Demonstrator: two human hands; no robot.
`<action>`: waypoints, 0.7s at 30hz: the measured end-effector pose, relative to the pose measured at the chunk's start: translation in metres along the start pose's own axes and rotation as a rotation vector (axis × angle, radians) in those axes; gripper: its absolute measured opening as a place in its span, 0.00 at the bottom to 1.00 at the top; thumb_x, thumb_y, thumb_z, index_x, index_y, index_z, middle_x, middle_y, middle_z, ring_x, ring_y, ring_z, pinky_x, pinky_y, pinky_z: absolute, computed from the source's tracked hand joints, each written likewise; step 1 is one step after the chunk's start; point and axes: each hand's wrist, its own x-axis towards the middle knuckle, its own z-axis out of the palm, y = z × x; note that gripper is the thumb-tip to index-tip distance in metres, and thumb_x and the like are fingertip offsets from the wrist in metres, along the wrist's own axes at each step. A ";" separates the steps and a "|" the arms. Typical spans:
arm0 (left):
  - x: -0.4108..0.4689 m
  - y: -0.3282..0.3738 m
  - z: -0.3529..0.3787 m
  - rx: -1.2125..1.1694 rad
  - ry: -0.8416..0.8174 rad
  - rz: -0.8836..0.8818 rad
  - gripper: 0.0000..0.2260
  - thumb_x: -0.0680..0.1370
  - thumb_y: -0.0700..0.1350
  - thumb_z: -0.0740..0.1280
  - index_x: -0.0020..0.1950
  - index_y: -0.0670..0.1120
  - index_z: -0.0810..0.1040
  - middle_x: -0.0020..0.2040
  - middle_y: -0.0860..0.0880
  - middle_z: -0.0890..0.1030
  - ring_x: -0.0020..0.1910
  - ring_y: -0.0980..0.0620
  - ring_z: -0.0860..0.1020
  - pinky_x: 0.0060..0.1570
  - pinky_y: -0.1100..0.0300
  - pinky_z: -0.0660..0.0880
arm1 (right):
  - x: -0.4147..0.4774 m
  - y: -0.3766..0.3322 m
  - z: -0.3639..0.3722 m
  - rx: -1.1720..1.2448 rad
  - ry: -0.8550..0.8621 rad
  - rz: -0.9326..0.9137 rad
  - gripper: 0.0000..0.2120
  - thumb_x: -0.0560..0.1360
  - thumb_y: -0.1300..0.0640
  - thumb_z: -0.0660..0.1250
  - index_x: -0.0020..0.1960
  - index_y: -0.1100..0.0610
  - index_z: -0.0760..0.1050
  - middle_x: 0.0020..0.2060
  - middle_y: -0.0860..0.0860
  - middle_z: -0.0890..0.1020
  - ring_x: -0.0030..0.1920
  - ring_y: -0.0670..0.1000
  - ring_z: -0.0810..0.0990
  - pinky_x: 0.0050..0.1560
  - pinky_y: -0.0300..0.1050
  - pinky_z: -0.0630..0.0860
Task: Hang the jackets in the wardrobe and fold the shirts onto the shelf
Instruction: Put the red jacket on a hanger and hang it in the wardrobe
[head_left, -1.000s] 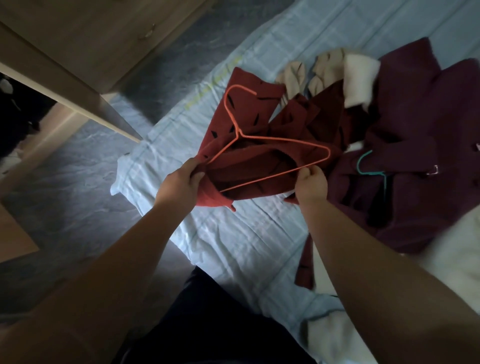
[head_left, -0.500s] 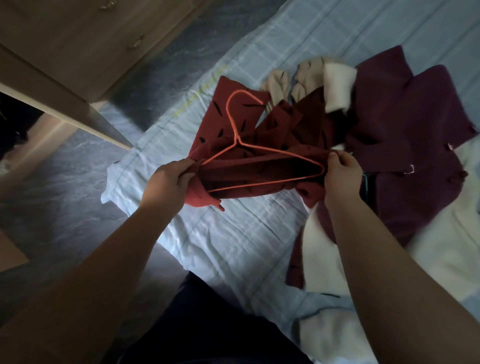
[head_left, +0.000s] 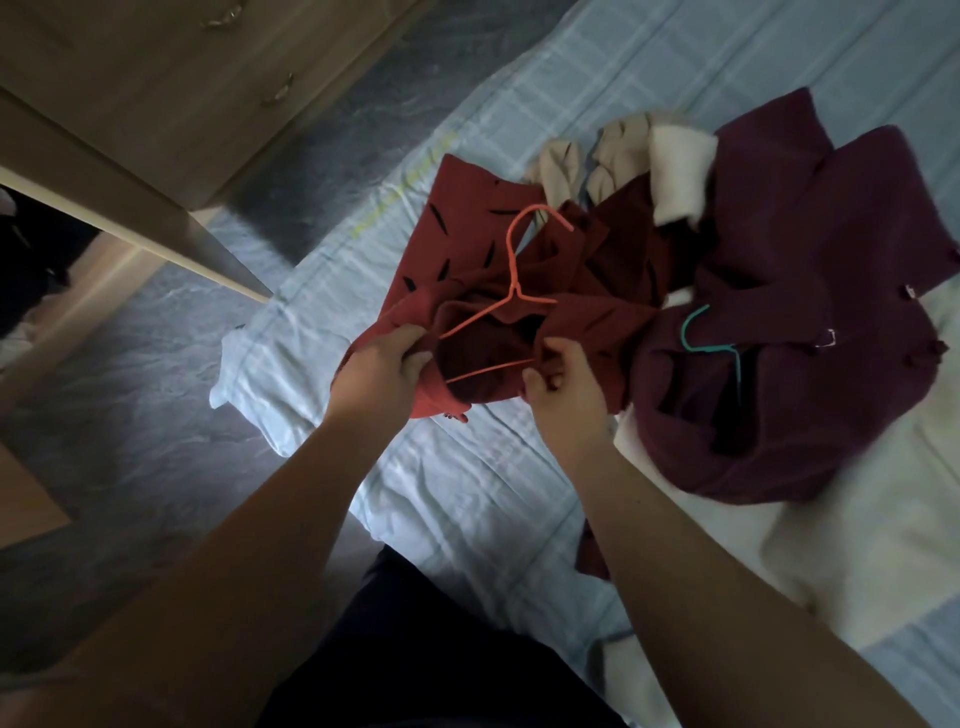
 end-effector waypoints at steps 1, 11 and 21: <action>0.000 0.000 0.000 0.001 -0.010 -0.005 0.13 0.81 0.46 0.64 0.65 0.51 0.77 0.57 0.47 0.82 0.55 0.44 0.79 0.54 0.50 0.75 | 0.002 0.003 -0.001 -0.066 -0.075 0.005 0.12 0.77 0.56 0.66 0.59 0.55 0.78 0.51 0.53 0.83 0.53 0.55 0.80 0.59 0.48 0.74; -0.009 -0.007 -0.012 -0.058 0.032 0.019 0.10 0.80 0.46 0.63 0.61 0.53 0.78 0.49 0.53 0.81 0.49 0.52 0.77 0.47 0.58 0.69 | 0.080 -0.005 -0.066 -0.607 0.014 -0.563 0.27 0.71 0.59 0.62 0.70 0.57 0.70 0.64 0.59 0.75 0.66 0.62 0.71 0.69 0.59 0.66; -0.047 0.012 -0.044 -0.081 0.173 0.118 0.08 0.78 0.43 0.66 0.55 0.51 0.81 0.45 0.55 0.79 0.45 0.58 0.74 0.43 0.65 0.66 | 0.048 -0.037 -0.092 -0.538 -0.049 -0.726 0.10 0.76 0.53 0.69 0.55 0.54 0.80 0.47 0.53 0.83 0.49 0.58 0.81 0.49 0.51 0.77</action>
